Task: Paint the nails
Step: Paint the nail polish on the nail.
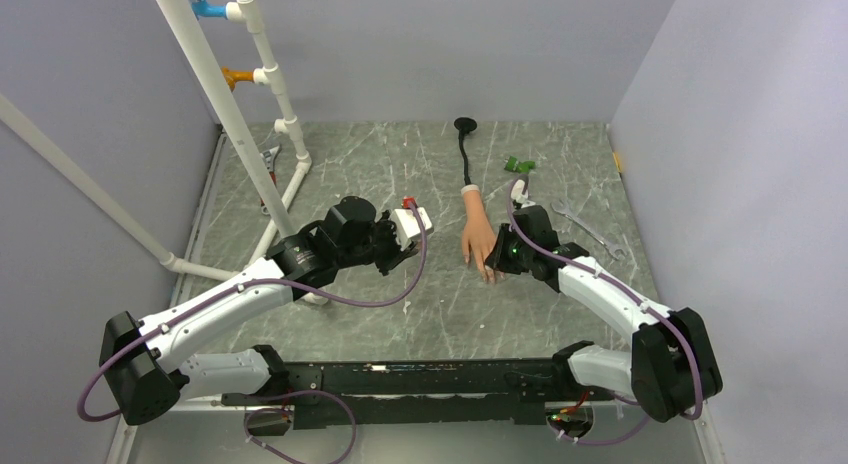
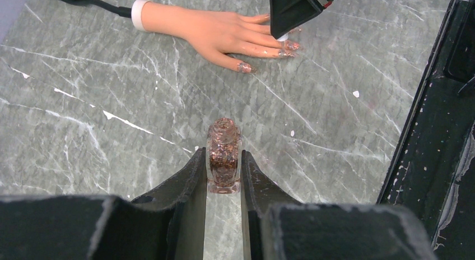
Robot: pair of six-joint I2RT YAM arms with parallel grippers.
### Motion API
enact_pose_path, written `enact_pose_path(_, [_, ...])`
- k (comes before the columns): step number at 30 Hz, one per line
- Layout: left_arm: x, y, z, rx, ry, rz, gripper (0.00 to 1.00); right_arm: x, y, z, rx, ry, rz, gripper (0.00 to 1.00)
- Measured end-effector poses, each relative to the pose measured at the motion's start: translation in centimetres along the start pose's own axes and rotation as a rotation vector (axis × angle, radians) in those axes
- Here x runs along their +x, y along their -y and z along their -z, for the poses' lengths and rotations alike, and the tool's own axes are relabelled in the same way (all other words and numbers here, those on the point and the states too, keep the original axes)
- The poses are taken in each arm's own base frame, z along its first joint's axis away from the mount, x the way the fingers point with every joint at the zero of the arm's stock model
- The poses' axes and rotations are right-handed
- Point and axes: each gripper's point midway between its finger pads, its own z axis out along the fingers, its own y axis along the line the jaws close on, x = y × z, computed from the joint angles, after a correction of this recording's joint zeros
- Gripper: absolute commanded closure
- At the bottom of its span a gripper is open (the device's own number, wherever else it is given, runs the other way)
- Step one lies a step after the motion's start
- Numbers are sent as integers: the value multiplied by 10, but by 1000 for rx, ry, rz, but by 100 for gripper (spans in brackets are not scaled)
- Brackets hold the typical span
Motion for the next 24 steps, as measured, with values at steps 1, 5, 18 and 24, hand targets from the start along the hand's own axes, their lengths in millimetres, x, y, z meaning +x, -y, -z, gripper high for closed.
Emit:
enact_pose_path(1, [0,0,0,0,0,0,100,-1,0,1,-1,3,1,100])
enact_pose_path(5, [0,0,0,-2,0,0,100,-2,-1,2,-5,9,1,100])
enact_pose_path(18, [0,-2,0,-7,-2,-13,100,5,3,3,0,0,-1,100])
enact_pose_path(24, [0,-2,0,-7,-2,-14,100,11,6,5,5,-11,-2,100])
